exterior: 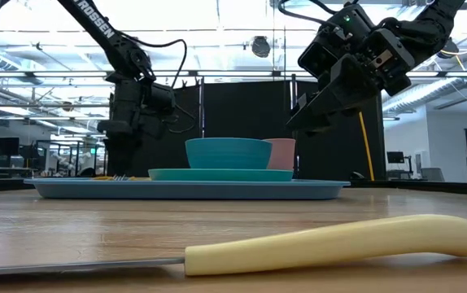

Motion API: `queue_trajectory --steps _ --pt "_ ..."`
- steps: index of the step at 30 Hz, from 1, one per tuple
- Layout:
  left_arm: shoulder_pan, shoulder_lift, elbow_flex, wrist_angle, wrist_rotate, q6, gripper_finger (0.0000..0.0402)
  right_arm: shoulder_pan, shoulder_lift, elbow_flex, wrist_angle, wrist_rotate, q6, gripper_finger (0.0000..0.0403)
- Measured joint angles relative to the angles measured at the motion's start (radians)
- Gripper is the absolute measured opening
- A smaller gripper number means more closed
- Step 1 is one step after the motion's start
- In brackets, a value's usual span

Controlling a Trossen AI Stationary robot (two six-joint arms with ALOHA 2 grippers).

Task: Set up tray
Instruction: Adjust the orange fork on the yellow table napkin

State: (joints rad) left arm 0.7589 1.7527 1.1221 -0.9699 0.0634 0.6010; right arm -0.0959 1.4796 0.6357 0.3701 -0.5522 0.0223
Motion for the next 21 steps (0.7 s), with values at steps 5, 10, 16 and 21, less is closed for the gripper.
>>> queue_trajectory --steps 5,10,16,21 --pt "-0.002 0.005 0.000 0.003 0.015 0.000 0.0117 0.000 0.000 0.000 -0.001 0.000 0.001 0.0199" --pt "-0.002 0.005 0.000 0.003 0.015 0.006 0.0096 0.000 0.000 0.000 -0.001 0.000 0.000 0.0199" --pt "-0.002 0.005 0.000 0.003 0.015 0.054 0.0068 0.000 0.000 0.000 -0.001 0.000 0.000 0.0199" --pt "-0.002 0.005 0.000 0.003 0.023 0.101 0.0014 0.000 0.000 0.000 -0.001 0.000 0.000 0.0199"
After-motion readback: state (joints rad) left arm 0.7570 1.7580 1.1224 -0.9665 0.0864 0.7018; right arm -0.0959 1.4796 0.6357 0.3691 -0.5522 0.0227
